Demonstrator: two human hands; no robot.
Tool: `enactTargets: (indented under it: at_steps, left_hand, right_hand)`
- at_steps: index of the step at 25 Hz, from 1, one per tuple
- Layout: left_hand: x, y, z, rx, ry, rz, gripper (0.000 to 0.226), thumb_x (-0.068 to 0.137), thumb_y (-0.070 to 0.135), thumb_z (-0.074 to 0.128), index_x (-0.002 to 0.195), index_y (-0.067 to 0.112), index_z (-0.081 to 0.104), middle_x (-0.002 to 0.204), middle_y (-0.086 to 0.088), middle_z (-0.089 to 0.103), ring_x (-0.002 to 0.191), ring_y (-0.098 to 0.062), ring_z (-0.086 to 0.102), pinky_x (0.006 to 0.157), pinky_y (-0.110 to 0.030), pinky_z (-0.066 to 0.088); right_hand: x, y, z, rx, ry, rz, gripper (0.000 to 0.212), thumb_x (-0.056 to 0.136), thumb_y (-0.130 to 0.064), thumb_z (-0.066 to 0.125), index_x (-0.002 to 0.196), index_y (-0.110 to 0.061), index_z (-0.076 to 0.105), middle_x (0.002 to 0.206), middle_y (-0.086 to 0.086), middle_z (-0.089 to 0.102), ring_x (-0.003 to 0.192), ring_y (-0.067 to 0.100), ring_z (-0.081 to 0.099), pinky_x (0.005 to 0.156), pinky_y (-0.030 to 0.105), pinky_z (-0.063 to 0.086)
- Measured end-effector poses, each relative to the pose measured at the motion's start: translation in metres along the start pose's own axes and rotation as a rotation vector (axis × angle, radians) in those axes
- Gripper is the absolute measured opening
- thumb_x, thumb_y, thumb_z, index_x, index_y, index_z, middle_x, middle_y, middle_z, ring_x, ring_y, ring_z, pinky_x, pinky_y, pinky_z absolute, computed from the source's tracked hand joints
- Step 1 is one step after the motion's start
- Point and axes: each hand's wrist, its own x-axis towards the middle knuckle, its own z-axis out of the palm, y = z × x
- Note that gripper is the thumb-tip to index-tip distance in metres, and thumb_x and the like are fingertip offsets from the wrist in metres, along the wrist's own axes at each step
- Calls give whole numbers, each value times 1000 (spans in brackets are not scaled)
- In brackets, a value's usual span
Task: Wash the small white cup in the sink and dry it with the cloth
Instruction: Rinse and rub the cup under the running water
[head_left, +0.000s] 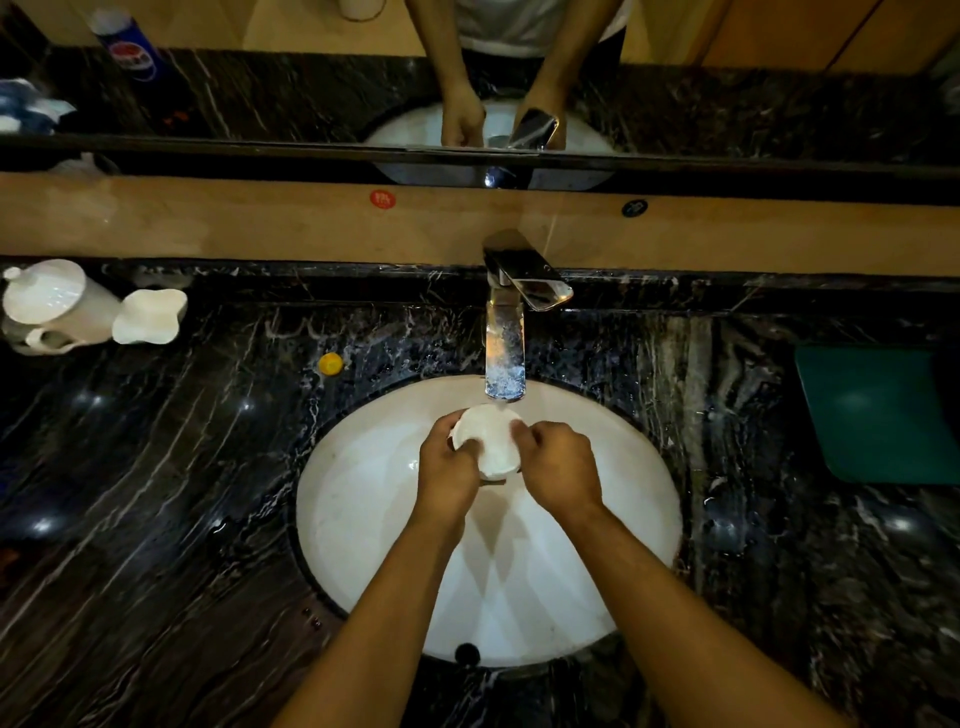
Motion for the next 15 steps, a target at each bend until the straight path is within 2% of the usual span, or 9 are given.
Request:
enactTargets:
  at_steps: [2,4,5,7,10,12,15]
  left_hand:
    - [1,2,-5,-39,-69,-62,42,98,-2,50,128,23,65,125,-10,63,101,-37,69,54,-38,63]
    - [4,4,-8,-5,-50,-49,34,103,9,55,132,20,68,126,-13,65,99,-42,71,54,-42,64]
    - [6,4,-9,51,-12,-20,30,103,14,56,130,18,69,125,-12,66,97,-41,72,52,-41,64]
    - [8,4,-7,151,55,49,24,102,14,59,121,15,73,120,-12,69,91,-40,73,49,-43,63]
    - [10,3,0,110,86,35,21,100,8,55,107,6,74,100,-18,75,76,-36,74,52,-45,63]
    - [10,0,6,-4,33,-25,24,96,-1,50,102,3,73,94,-24,74,64,-35,66,53,-40,58]
    - [6,-4,12,-99,21,-72,26,94,-3,50,106,1,73,95,-24,74,69,-36,67,58,-41,58]
  right_hand:
    - [3,-1,-6,-69,3,-63,42,106,-33,40,93,-4,67,90,17,73,81,33,66,71,36,51]
    - [1,-4,-8,-42,-39,-127,38,107,-27,37,107,-2,65,94,19,74,81,33,71,74,37,57]
    - [-2,-5,-7,13,-61,-128,34,107,-25,37,111,-3,63,92,18,74,72,27,72,67,32,58]
    - [-9,-6,-3,147,-75,-92,27,105,-22,40,116,-7,60,86,12,72,50,10,65,45,18,49]
    - [-13,-5,4,353,-42,-4,22,101,-13,45,119,-8,57,83,8,69,40,8,61,37,18,47]
    - [-16,-8,4,466,-15,50,23,99,-8,47,121,-10,52,85,7,68,43,10,63,39,23,51]
    - [-18,-8,3,501,44,51,30,95,-5,50,123,-14,48,103,10,66,69,27,70,46,28,56]
